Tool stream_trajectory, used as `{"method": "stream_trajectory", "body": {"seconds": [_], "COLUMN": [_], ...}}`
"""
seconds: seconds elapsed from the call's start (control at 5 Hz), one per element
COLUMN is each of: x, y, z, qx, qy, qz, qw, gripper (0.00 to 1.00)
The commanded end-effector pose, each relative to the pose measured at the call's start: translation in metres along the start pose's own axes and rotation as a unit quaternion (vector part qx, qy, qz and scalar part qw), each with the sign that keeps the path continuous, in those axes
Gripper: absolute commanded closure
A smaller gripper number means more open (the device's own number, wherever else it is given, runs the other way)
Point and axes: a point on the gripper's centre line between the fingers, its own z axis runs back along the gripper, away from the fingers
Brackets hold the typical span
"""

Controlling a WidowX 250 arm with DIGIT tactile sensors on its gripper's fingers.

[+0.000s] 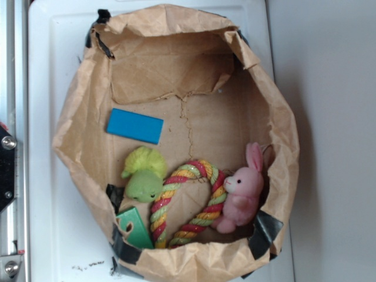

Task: Grab the multicolored rope.

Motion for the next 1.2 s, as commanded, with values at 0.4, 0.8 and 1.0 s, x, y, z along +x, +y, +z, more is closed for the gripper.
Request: {"method": "stream_trajectory", "body": {"seconds": [0.4, 0.8, 1.0], "x": [0.063, 0.083, 0.099], "y": [-0.038, -0.04, -0.023], "z": [-0.034, -0.044, -0.047], "qx": [0.016, -0.003, -0.029], "qy": [-0.033, -0.047, -0.044], "qz": [-0.008, 0.033, 0.059], "qw": [0.999, 0.998, 0.997], "gripper": [0.0, 0.0, 0.0]}}
